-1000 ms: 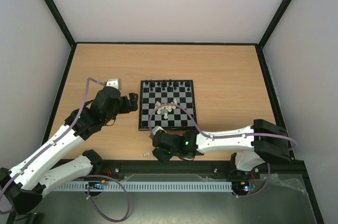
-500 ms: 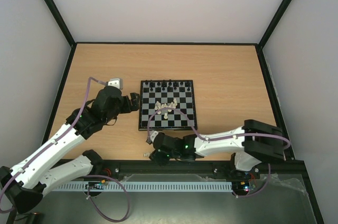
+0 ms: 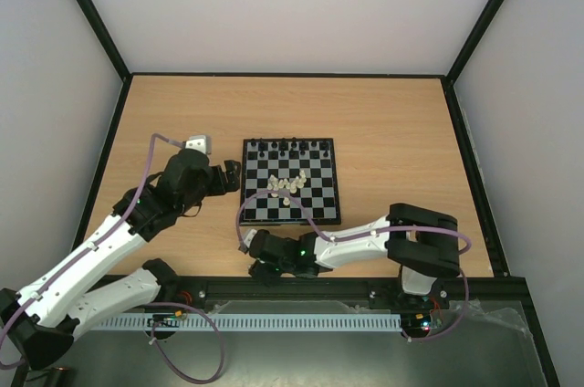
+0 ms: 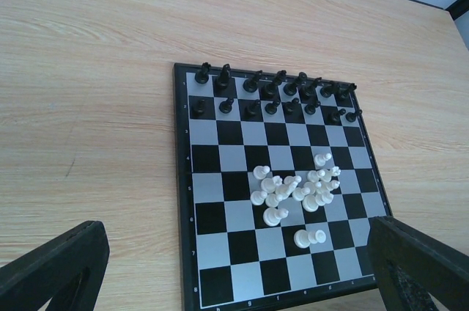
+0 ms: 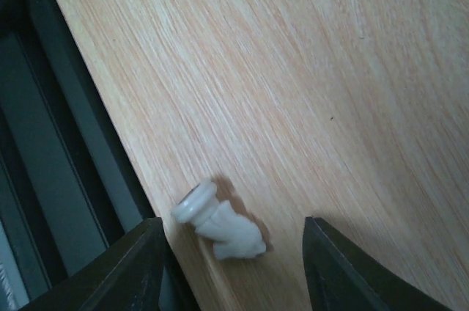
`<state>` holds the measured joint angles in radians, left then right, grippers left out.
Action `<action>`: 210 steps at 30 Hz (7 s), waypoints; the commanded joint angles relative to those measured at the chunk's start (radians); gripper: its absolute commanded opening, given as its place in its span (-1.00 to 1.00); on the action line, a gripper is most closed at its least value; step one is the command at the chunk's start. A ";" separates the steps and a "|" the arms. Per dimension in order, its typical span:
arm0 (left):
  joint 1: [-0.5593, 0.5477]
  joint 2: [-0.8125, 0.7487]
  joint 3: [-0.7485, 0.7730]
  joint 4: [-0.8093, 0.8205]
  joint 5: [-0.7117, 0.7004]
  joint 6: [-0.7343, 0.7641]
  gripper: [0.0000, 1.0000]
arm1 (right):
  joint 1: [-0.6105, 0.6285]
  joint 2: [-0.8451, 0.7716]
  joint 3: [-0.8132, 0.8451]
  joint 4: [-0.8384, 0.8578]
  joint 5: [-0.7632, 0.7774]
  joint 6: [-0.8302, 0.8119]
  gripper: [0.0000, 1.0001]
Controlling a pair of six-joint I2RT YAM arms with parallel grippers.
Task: Set up the chess pieces on the board
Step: Pick up the chess piece at the center of the board, then place the chess piece at the center of the board, then adjust the chess piece on the chessboard, then pick up the chess piece from the chessboard.
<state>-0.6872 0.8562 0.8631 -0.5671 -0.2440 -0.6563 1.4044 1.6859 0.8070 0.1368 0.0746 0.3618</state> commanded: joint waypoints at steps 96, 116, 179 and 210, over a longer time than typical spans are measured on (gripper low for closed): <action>0.025 0.055 -0.051 0.085 0.057 0.035 0.99 | -0.444 -0.462 0.123 -0.700 0.187 0.239 0.97; 0.039 0.155 -0.073 0.155 0.008 0.013 0.99 | -0.460 -0.074 0.358 -0.612 0.065 0.051 -0.04; 0.088 0.112 -0.102 0.162 0.075 0.043 0.99 | -0.373 0.066 0.431 -0.709 0.114 0.093 -0.93; 0.088 0.085 -0.103 0.148 0.072 0.042 0.99 | -0.458 -0.073 0.465 -0.690 0.224 0.105 -0.39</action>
<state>-0.6052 0.9451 0.7650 -0.4034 -0.1753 -0.6132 0.9985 1.6119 1.2434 -0.5060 0.2626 0.4778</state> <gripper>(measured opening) 0.995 0.316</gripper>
